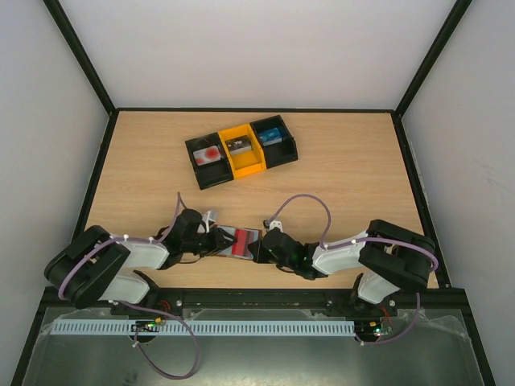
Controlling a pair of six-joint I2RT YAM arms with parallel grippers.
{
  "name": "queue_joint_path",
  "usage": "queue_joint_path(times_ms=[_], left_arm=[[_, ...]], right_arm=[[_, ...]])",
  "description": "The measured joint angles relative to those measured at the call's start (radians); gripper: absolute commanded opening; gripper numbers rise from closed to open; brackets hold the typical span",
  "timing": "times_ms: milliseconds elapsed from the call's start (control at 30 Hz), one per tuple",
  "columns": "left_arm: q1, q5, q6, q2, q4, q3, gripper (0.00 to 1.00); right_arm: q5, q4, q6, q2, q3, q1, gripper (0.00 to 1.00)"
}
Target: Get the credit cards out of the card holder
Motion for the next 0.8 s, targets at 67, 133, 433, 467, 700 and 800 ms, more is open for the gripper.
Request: queue_joint_path(times_ms=[67,133,433,467,700,800], left_arm=[[-0.003,0.002,-0.005,0.013,0.015,0.0,0.27],[-0.006,0.005,-0.009,0.022,0.028,0.0,0.26],[-0.01,0.014,-0.025,0.029,0.039,0.0,0.16],[-0.01,0.014,-0.026,0.029,0.039,0.0,0.15],[-0.01,0.008,-0.03,0.029,0.037,-0.005,0.03],[-0.01,0.008,-0.03,0.026,0.035,-0.006,0.03]], right_arm=[[0.0,0.002,0.0,0.0,-0.001,0.0,0.07],[0.001,0.004,0.0,0.001,-0.002,0.0,0.07],[0.003,0.013,0.0,0.006,-0.003,0.0,0.07],[0.003,0.013,0.0,0.006,-0.003,0.0,0.07],[0.004,0.014,0.0,0.007,-0.003,0.0,0.08],[0.007,0.017,0.0,0.007,-0.005,0.0,0.08]])
